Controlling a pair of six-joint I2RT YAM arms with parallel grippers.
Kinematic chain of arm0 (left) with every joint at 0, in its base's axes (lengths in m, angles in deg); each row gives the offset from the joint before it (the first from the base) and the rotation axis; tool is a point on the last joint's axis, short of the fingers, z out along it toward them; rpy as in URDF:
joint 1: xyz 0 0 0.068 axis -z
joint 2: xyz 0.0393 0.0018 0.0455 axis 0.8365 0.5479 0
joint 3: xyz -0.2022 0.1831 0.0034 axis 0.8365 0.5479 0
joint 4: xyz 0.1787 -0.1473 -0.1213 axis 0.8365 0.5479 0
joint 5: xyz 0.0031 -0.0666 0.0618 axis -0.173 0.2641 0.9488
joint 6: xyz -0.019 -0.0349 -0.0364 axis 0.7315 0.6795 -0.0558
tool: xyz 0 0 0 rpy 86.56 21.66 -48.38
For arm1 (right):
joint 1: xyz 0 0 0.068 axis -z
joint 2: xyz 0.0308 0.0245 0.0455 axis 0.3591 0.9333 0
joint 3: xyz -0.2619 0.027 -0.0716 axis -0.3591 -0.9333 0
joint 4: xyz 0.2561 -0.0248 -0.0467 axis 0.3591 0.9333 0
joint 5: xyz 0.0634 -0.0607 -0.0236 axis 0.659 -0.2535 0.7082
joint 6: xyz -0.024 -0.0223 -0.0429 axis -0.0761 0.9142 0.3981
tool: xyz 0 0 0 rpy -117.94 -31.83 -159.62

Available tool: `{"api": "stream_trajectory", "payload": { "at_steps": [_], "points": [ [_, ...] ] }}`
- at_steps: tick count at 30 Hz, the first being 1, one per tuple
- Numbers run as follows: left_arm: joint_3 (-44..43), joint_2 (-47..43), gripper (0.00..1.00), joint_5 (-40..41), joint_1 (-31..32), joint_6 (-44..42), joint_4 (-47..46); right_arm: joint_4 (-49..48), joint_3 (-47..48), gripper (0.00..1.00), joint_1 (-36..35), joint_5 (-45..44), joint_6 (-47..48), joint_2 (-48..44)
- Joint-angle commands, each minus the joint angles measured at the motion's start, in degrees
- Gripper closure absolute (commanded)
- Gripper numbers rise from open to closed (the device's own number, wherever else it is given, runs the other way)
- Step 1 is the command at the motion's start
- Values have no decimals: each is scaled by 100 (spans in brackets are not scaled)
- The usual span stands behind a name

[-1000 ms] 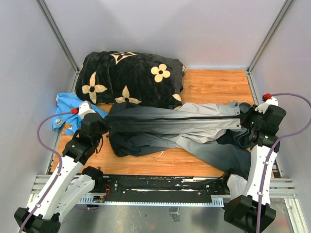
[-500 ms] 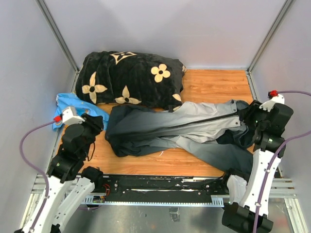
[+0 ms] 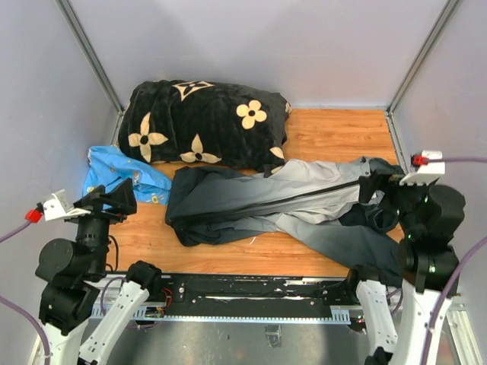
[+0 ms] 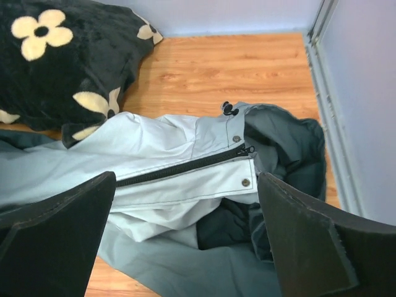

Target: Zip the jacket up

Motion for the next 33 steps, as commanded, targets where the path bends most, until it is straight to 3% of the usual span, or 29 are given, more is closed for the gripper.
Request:
{"api": "stream_trajectory", "payload": {
  "at_steps": [1,7,12,16,33],
  "points": [
    [44,-424,13,-207,-42,-548,-195,66,-441,2,-809,-1486,603,-829],
    [1006,-985,1,-598,-42,-444,-690,-611,-1750,2,-883,-1647,500,-2132],
    [1570,-1110,1,-599,-44,-249,-821,-706,-2300,2,-883,-2061,297,-2632],
    [1875,-1128,1,-676,-47,45,-814,-736,-2461,2,-883,-1952,331,-2779],
    [1981,-849,1,-719,-47,-94,-919,-898,-2593,2,-913,-1702,325,-3020]
  ]
}}
